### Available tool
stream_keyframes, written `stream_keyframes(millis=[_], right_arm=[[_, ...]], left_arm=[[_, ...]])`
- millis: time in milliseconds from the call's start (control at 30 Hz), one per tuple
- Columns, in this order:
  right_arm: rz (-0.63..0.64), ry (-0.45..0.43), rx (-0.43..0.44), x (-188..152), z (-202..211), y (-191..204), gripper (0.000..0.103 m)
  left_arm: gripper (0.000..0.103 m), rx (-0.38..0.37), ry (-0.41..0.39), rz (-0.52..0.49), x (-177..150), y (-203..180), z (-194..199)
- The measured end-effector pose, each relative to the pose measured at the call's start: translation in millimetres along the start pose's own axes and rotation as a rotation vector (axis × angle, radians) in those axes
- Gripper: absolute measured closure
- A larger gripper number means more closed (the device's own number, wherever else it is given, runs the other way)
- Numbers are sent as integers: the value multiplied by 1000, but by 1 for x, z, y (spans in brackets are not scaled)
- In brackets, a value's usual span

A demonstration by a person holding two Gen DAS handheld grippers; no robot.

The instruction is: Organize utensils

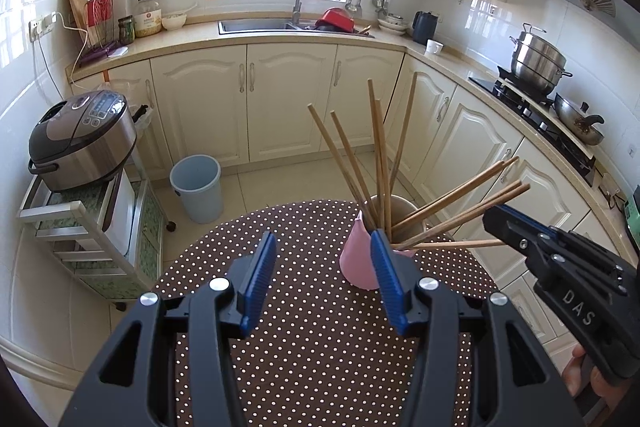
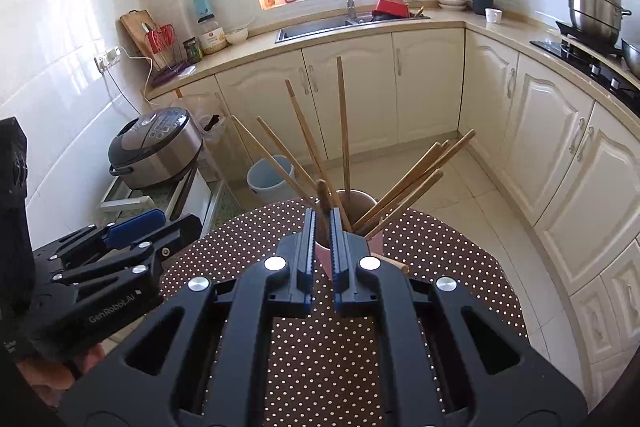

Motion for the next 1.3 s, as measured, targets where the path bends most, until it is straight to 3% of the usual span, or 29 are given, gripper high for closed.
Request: stream_keyframes(millis=[267, 400, 433, 467, 633, 767, 933, 1300], right_arm=[[-16, -43, 1, -2, 36, 10, 93], [-23, -81, -2, -5, 62, 17, 69], [-24, -91, -4, -5, 69, 19, 54], [-24, -104, -9, -7, 77, 22, 50], [-6, -144, -31, -16, 111, 34, 49], [11, -176, -58, -25, 137, 41, 42], [41, -213, -93, -36, 167, 46, 37], [66, -234, -81, -59, 209, 39, 32]], left_arm=[[49, 16, -46, -39, 5, -5, 27], [49, 25, -87, -65, 8, -8, 49], [48, 29, -96, -71, 8, -9, 55], [47, 30, -105, -75, 8, -9, 61], [44, 36, -173, -99, 3, -13, 98], [37, 39, -204, -103, -2, -17, 121], [36, 43, -224, -108, -10, -26, 146], [30, 102, -273, -86, -36, -44, 199]])
Point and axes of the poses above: each gripper's, at about its wrist camera, not at the fingertips, and z roughly against the way its jaws point, y to its left, x to its top, the point moved 3 cm from there along -z, roughly the way its jaws point, and after that the axes turned 14 degrees about -z, right-handed, at the moved point
